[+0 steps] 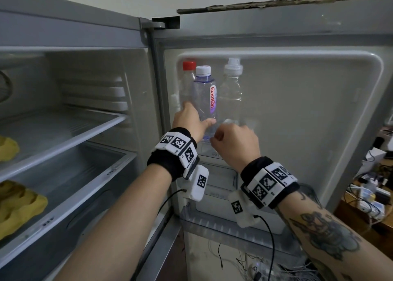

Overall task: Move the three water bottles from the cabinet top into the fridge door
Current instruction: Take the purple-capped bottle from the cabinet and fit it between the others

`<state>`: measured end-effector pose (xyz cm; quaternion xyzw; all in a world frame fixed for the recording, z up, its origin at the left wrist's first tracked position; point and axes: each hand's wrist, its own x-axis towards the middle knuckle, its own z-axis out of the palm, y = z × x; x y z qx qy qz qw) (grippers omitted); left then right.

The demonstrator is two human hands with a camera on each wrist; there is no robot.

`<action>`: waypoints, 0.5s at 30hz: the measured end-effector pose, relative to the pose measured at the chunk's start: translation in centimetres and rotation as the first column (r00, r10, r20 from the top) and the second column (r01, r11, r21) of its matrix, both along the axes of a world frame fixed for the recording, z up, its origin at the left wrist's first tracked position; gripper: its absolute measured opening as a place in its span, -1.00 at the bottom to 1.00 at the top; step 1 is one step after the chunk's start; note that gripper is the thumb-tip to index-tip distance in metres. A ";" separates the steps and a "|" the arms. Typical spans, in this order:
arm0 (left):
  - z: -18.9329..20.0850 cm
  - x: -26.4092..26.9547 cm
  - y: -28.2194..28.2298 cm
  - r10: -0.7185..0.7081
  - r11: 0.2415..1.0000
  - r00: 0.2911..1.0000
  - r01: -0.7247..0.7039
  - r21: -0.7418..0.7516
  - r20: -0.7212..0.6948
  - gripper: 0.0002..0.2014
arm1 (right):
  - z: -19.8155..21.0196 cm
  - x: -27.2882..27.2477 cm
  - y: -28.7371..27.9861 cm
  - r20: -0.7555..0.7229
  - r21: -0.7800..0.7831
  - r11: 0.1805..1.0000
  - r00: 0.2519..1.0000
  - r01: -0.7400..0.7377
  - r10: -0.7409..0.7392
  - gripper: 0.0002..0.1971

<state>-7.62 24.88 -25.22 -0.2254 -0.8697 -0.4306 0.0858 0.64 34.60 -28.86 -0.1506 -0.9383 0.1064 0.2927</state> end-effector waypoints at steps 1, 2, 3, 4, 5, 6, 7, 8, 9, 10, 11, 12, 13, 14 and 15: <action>0.0 -0.1 0.0 0.012 1.000 1.000 -0.012 -0.017 -0.008 -0.45 | 0.0 0.0 0.0 -0.001 -0.005 1.000 1.000 0.001 -0.001 -0.82; 0.0 -0.1 0.0 0.024 0.999 1.000 -0.025 -0.032 -0.017 -0.44 | 0.0 0.0 0.0 -0.004 -0.013 1.000 1.000 0.001 -0.002 -0.82; -0.1 -0.2 0.0 0.035 0.998 0.999 -0.037 -0.045 -0.035 -0.43 | -0.1 0.0 -0.1 -0.009 -0.024 1.000 1.000 0.003 -0.003 -0.83; -0.2 -0.2 0.1 0.043 0.997 0.998 -0.046 -0.061 -0.051 -0.42 | -0.1 0.0 -0.1 -0.014 -0.034 0.999 1.000 0.004 -0.005 -0.83; -0.4 -0.3 0.1 0.045 0.996 0.997 -0.050 -0.080 -0.063 -0.41 | -0.1 0.0 -0.1 -0.019 -0.038 0.999 1.000 0.007 -0.007 -0.83; -0.5 -0.4 0.0 0.041 0.994 0.997 -0.048 -0.098 -0.073 -0.41 | -0.1 0.1 -0.2 -0.021 -0.039 0.999 1.000 0.010 -0.011 -0.82; -0.5 -0.5 -0.1 0.038 0.993 0.996 -0.047 -0.110 -0.079 -0.40 | 0.0 0.1 -0.2 -0.019 -0.038 0.999 1.000 0.011 -0.011 -0.82; -0.5 -0.6 -0.2 0.036 0.991 0.996 -0.046 -0.125 -0.081 -0.39 | 0.0 0.2 -0.2 -0.015 -0.038 0.999 1.000 0.007 -0.008 -0.82; -0.4 -0.8 -0.2 0.034 0.988 0.996 -0.045 -0.147 -0.083 -0.38 | 0.0 0.2 -0.2 -0.009 -0.041 0.999 1.000 0.004 -0.004 -0.82; -0.3 -0.9 -0.3 0.026 0.984 0.996 -0.041 -0.174 -0.085 -0.37 | 0.1 0.3 -0.2 -0.003 -0.044 0.999 1.000 -0.001 0.000 -0.82; -0.1 -1.1 -0.3 0.016 0.980 0.996 -0.032 -0.198 -0.083 -0.38 | 0.2 0.3 -0.2 0.003 -0.046 0.999 1.000 -0.004 0.004 -0.83; 0.1 -1.2 -0.4 0.001 0.976 0.997 -0.018 -0.216 -0.079 -0.39 | 0.3 0.4 -0.2 0.008 -0.049 0.999 1.000 -0.006 0.006 -0.83; 0.3 -1.4 -0.5 -0.013 0.973 0.997 -0.004 -0.230 -0.071 -0.41 | 0.3 0.3 -0.2 0.010 -0.053 0.999 1.000 -0.006 0.007 -0.83; 0.4 -1.6 -0.6 -0.030 0.969 0.997 0.013 -0.246 -0.065 -0.42 | 0.4 0.3 -0.2 0.012 -0.057 0.998 1.000 -0.006 0.007 -0.82; 0.4 -1.8 -0.7 -0.048 0.964 0.997 0.031 -0.264 -0.058 -0.43 | 0.4 0.3 -0.2 0.014 -0.063 0.998 1.000 -0.006 0.007 -0.82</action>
